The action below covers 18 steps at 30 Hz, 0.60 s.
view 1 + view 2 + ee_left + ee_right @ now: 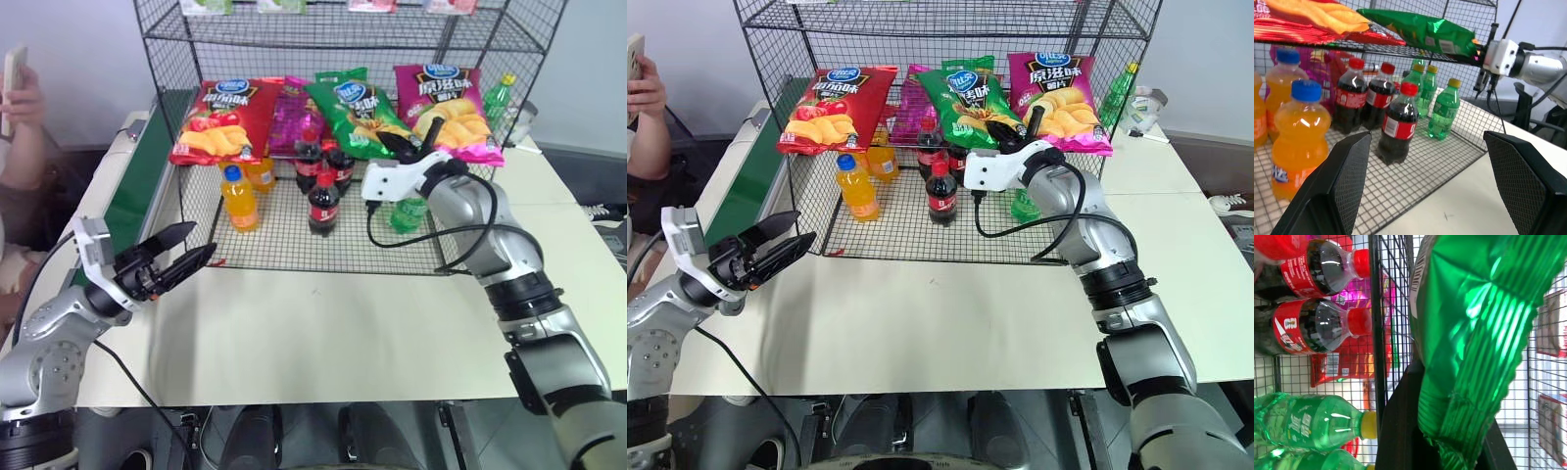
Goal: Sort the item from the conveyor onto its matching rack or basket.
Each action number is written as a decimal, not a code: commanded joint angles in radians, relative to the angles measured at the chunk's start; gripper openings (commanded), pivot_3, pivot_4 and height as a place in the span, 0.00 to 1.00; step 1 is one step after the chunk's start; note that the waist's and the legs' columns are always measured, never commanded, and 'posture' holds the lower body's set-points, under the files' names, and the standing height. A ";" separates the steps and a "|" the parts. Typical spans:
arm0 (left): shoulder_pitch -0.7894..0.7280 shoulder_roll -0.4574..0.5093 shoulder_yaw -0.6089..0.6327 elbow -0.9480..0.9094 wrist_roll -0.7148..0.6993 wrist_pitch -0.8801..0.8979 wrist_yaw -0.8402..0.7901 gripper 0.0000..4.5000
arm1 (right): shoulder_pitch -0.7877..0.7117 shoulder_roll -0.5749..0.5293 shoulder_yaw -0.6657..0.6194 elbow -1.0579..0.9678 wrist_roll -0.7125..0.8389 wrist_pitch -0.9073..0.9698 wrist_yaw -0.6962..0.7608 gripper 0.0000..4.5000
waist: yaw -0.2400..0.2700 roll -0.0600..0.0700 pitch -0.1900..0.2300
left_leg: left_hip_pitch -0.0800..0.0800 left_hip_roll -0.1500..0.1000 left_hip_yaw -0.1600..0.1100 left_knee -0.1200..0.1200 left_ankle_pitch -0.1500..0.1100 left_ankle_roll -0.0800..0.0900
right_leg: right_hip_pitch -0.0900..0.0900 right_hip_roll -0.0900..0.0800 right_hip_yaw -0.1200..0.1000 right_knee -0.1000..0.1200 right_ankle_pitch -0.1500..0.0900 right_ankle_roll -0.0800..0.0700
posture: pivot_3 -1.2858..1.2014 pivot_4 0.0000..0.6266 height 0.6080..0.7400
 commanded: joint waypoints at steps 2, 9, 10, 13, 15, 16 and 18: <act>0.011 -0.014 0.002 -0.029 0.009 -0.026 0.005 0.87 | -0.036 0.048 0.010 0.002 0.020 0.048 -0.012 0.01 | -0.001 0.000 0.000 | 0.000 0.000 0.000 0.000 0.000 0.000 | 0.000 0.000 0.000 0.000 0.000 0.000 | 0.52 0.24 0.99; 0.011 -0.018 -0.002 -0.010 0.025 -0.041 -0.017 0.87 | -0.051 0.071 0.014 -0.007 0.076 0.075 0.027 0.26 | -0.001 0.000 0.000 | 0.000 0.000 0.000 0.000 0.000 0.000 | -0.001 0.000 0.000 0.002 0.000 0.000 | 0.52 0.24 0.99; 0.013 -0.018 -0.001 -0.008 0.026 -0.042 -0.020 0.87 | -0.049 0.071 0.019 -0.014 0.079 0.071 0.030 0.36 | -0.001 0.000 0.000 | 0.000 0.000 0.000 0.000 0.000 0.000 | 0.000 0.000 0.000 0.002 0.000 0.000 | 0.52 0.24 0.99; 0.022 -0.020 0.000 0.001 0.033 -0.051 -0.033 0.87 | -0.034 0.076 0.036 -0.049 0.108 0.039 0.048 0.56 | -0.003 0.000 0.000 | 0.001 0.000 0.000 0.000 0.000 0.000 | 0.000 0.000 0.000 0.002 0.000 0.000 | 0.52 0.24 0.99; 0.029 -0.020 -0.002 0.005 0.038 -0.059 -0.038 0.87 | -0.015 0.090 0.036 -0.075 0.134 0.031 0.048 0.56 | -0.004 0.000 0.000 | 0.001 0.000 0.000 0.000 0.000 0.000 | 0.000 0.000 0.000 0.002 0.000 0.000 | 0.52 0.24 0.99; 0.033 -0.020 -0.005 0.004 0.043 -0.064 -0.040 0.87 | -0.004 0.105 0.030 -0.088 0.161 0.033 0.053 0.56 | -0.004 0.000 0.000 | 0.001 0.000 0.000 0.000 0.000 0.000 | 0.000 0.000 0.000 0.002 0.000 0.000 | 0.52 0.24 0.99; 0.041 -0.024 -0.008 -0.004 0.045 -0.066 -0.041 0.87 | 0.017 0.129 0.016 -0.114 0.209 0.048 0.071 0.56 | -0.003 0.000 0.000 | 0.001 0.000 0.000 0.000 0.000 0.000 | 0.000 0.000 0.000 0.002 0.000 0.000 | 0.52 0.24 0.99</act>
